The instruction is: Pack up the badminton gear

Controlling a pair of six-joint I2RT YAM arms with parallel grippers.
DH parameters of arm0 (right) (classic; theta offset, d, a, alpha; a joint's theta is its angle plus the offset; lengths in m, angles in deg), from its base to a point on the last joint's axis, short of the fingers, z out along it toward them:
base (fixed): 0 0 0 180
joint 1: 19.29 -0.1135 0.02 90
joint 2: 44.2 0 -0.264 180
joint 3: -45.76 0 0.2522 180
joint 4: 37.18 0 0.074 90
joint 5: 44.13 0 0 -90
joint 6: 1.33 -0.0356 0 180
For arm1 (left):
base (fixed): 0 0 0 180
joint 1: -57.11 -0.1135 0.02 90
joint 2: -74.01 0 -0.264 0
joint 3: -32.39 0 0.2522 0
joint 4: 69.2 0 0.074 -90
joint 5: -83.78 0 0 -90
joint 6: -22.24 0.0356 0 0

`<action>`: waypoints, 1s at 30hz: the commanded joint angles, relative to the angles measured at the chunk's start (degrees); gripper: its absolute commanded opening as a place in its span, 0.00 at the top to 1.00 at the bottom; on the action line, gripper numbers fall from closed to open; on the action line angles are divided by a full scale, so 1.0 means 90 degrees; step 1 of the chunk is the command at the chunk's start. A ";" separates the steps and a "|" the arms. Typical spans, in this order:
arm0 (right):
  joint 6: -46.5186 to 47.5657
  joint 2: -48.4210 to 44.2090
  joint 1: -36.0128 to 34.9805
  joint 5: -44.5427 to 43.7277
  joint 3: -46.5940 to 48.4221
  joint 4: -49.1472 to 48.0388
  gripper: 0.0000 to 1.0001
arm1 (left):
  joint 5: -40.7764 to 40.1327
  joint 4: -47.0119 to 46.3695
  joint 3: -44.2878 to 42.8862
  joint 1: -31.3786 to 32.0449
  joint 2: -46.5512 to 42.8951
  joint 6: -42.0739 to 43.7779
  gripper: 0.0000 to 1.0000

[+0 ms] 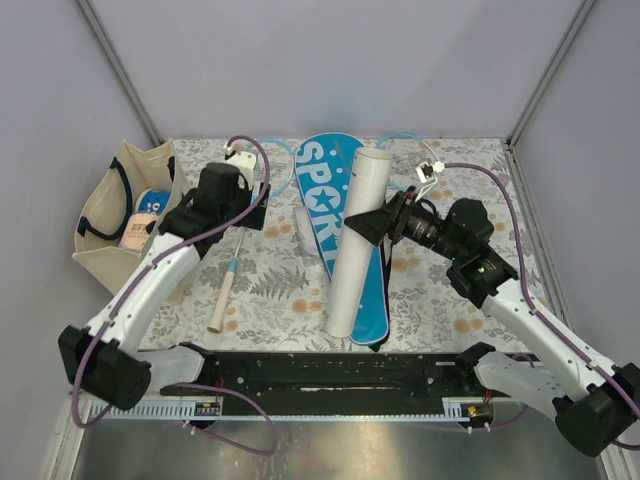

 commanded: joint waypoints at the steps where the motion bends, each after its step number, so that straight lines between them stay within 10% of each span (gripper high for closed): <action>1: 0.0334 -0.0385 0.0004 0.0148 -0.0099 0.0304 0.51 | -0.0080 0.0353 -0.0856 -0.0533 0.0997 0.0644 0.10; 17: 0.0725 -0.0845 0.0004 -0.0038 -0.0079 0.0637 0.51 | -0.0948 -0.0282 -0.3356 -0.1403 0.5139 0.1065 0.23; 30: 0.0842 -0.0738 0.0004 -0.0077 0.0038 0.0677 0.50 | -0.0237 0.0451 -0.4139 -0.2038 0.6225 0.1075 0.26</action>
